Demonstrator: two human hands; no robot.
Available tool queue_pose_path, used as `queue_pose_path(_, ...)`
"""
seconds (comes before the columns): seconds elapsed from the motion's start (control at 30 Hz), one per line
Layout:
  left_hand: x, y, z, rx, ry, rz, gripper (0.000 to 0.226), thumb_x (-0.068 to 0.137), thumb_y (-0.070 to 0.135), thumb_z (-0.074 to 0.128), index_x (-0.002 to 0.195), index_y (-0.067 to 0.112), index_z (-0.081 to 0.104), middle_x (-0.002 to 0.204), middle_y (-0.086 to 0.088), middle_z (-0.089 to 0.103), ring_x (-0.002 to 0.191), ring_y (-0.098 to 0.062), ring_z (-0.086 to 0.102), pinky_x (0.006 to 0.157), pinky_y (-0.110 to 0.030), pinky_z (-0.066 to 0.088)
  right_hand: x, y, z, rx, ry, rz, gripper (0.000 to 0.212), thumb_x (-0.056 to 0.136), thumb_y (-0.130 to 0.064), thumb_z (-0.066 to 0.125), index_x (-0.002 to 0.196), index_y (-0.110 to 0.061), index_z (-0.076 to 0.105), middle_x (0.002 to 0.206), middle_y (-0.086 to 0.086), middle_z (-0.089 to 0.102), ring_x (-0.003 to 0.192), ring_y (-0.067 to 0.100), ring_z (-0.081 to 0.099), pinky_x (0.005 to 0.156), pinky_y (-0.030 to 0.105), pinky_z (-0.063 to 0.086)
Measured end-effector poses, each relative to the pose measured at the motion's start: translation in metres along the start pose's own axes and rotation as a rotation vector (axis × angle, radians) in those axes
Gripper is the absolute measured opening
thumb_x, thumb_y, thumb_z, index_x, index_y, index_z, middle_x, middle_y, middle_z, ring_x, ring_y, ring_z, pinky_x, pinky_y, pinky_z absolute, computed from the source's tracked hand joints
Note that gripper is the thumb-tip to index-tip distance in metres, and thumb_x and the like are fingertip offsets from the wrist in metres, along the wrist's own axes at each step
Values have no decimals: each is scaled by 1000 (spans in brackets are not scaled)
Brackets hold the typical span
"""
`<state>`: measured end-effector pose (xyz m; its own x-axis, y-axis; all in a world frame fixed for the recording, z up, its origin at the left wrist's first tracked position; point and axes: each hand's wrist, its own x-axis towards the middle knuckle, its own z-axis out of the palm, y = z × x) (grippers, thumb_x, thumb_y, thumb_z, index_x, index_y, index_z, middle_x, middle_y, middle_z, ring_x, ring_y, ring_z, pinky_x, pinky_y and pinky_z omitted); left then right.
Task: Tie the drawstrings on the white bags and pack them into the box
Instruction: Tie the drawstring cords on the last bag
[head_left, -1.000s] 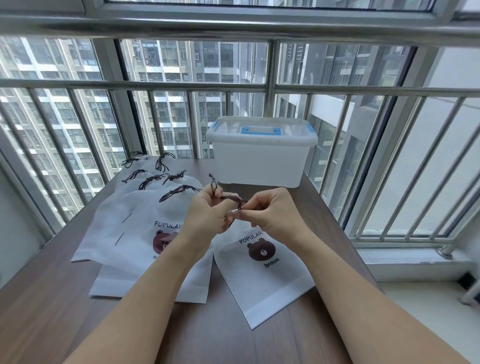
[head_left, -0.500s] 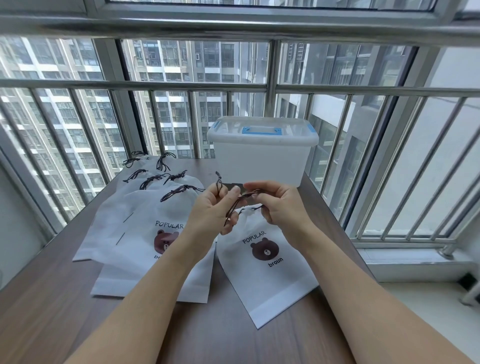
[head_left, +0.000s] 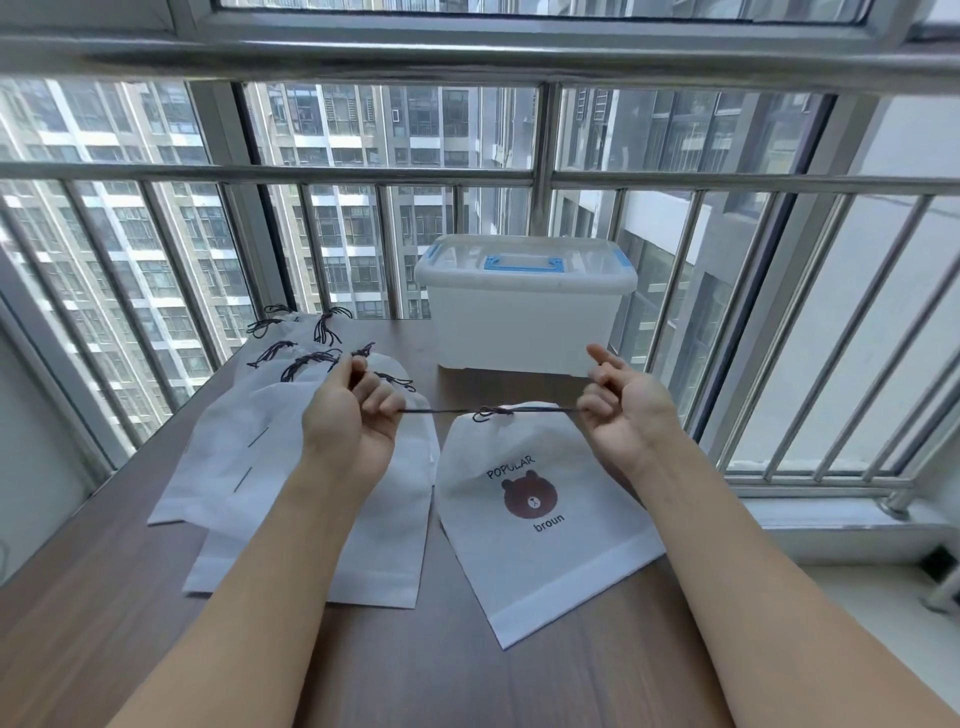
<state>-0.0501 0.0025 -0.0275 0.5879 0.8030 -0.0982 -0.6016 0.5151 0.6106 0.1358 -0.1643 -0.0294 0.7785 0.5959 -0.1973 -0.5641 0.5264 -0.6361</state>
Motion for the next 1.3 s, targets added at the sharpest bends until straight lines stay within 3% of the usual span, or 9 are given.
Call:
queue_pose_path(0.2, 4, 5, -3, 755, 168, 437, 34, 105, 24, 42, 75, 16, 56, 46, 9, 36, 42, -13, 28, 45, -23, 25, 2, -11, -6, -712, 274, -473, 32, 104, -3, 41, 103, -8, 72, 66, 3, 51, 49, 8, 37, 44, 24, 28)
queue_pose_path(0.37, -4, -19, -4, 1232, -47, 615, 8, 101, 21, 50, 108, 21, 55, 63, 6, 45, 56, -12, 43, 61, -33, 36, -8, 3, -5, -1366, -58, -624, 20, 93, -41, 63, 99, -29, 76, 70, -13, 65, 63, 4, 59, 66, 28, 47)
queue_pose_path(0.5, -5, -29, -9, 1368, -290, 580, 38, 94, 24, 62, 119, 41, 40, 83, 0, 45, 63, -13, 42, 64, -32, 43, -10, 9, -6, -1774, -332, -550, 45, 64, -75, 74, 98, -45, 76, 101, -19, 54, 96, -1, 58, 86, 23, 47)
queue_pose_path(0.63, -9, -32, -10, 1479, -436, 578, 33, 88, 34, 71, 114, 42, 51, 98, 14, 45, 79, 5, 48, 70, -18, 37, 1, 14, -10, -1724, -488, -539, 11, 81, -43, 81, 81, -32, 78, 101, -14, 52, 93, 5, 56, 85, 32, 49)
queue_pose_path(0.73, -8, -31, -10, 1551, -454, 550, 10, 88, 41, 70, 93, 35, 64, 99, 13, 50, 92, 5, 50, 76, -16, 38, -1, 8, -10, -1626, -570, -415, 22, 91, -34, 72, 78, -15, 70, 94, -2, 59, 78, 10, 54, 75, 30, 42)
queue_pose_path(0.87, -7, -36, -9, 1569, -536, 491, 23, 93, 36, 66, 72, 27, 66, 87, 8, 57, 79, -3, 54, 72, -18, 40, -14, -2, -9, -1284, -695, -33, 27, 97, -16, 60, 76, 0, 58, 71, 7, 47, 61, 13, 43, 57, 26, 34)
queue_pose_path(1.0, -13, -40, -1, 1300, -568, 269, 41, 102, 30, 52, 63, 20, 52, 78, 13, 51, 68, -5, 46, 71, -24, 36, -20, -3, -4, -1216, -704, 52, 42, 88, -26, 62, 85, 15, 56, 77, 10, 52, 66, 13, 51, 65, 28, 38)
queue_pose_path(1.1, -15, -41, 3, 1159, -574, 219, 42, 102, 32, 50, 61, 22, 50, 76, 18, 51, 69, -4, 46, 68, -22, 36, -23, -5, -4, -1189, -669, 132, 46, 99, -49, 52, 108, -9, 74, 107, 2, 75, 99, 13, 71, 88, 27, 49)
queue_pose_path(1.3, -19, -37, 6, 965, -603, 261, 48, 91, 39, 55, 81, -6, 67, 95, 0, 73, 101, -5, 63, 87, -19, 40, -15, 11, -6, -1243, -716, 32, 51, 101, -40, 56, 70, 0, 55, 69, 1, 45, 64, 19, 48, 72, 30, 33)
